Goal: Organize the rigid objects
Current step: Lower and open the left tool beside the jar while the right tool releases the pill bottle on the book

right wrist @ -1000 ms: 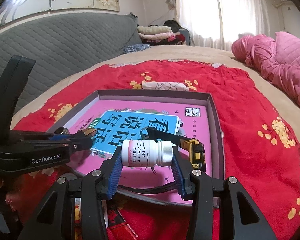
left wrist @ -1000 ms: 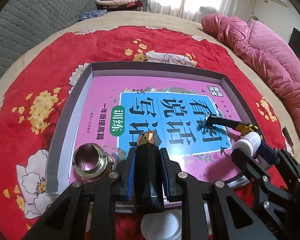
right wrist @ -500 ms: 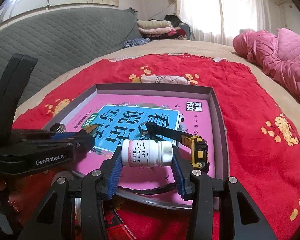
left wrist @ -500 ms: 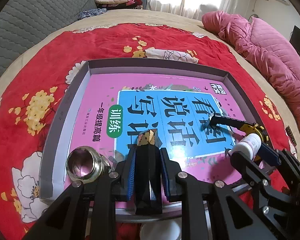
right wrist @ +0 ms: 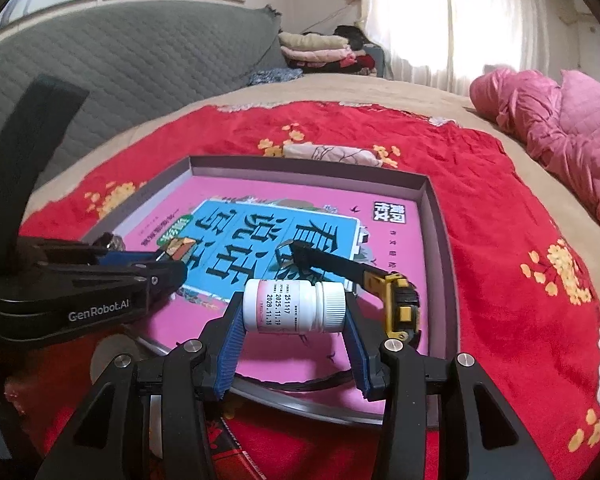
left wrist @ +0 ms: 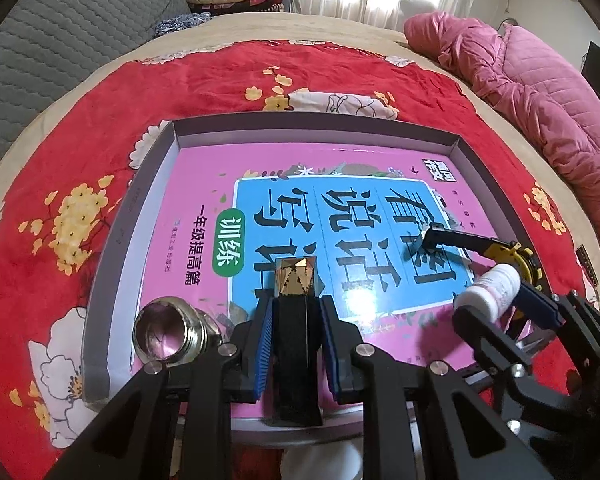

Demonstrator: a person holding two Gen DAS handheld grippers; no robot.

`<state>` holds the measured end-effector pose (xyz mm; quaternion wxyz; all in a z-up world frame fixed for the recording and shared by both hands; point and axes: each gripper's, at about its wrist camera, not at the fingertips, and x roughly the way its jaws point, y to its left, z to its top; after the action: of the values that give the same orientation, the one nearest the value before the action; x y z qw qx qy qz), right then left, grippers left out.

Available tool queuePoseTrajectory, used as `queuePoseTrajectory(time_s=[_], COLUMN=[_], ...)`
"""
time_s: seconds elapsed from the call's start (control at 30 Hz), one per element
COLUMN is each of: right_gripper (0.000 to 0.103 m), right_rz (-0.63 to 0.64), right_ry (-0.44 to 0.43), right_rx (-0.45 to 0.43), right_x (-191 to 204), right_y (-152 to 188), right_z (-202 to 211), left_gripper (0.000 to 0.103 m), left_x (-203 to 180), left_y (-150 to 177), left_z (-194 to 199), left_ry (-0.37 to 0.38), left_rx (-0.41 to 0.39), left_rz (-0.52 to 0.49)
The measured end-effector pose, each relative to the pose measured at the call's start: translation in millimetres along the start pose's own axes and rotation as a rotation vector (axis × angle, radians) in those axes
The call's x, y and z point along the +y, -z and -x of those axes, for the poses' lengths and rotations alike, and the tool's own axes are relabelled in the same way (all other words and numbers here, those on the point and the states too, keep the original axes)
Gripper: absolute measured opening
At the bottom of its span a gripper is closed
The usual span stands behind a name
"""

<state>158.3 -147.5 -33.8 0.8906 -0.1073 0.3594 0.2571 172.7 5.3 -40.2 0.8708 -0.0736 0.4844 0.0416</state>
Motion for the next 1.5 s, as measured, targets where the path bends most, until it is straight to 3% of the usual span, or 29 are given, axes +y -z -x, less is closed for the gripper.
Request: queuePoseTrajectory(time_s=[0.2,0.57,1.5], right_gripper=[0.048,0.048,0.048], right_rz=[0.04,-0.009,-0.016], right_ry=[-0.004,0.006,-0.023], right_rx=[0.034,0.062,0.039], right_x=[6,-6,-7], right_y=[-4,-4,-4], right_z=[-6,-9,-3], left_gripper=[0.023,0.023,0.027], left_x=[1,5,9], left_y=[2,3,13], left_z=[1,5,23], left_ry=[0.0,-0.003,-0.024], left_rx=[0.009,0.033,0.037], left_rz=[0.008,0.031,0.015])
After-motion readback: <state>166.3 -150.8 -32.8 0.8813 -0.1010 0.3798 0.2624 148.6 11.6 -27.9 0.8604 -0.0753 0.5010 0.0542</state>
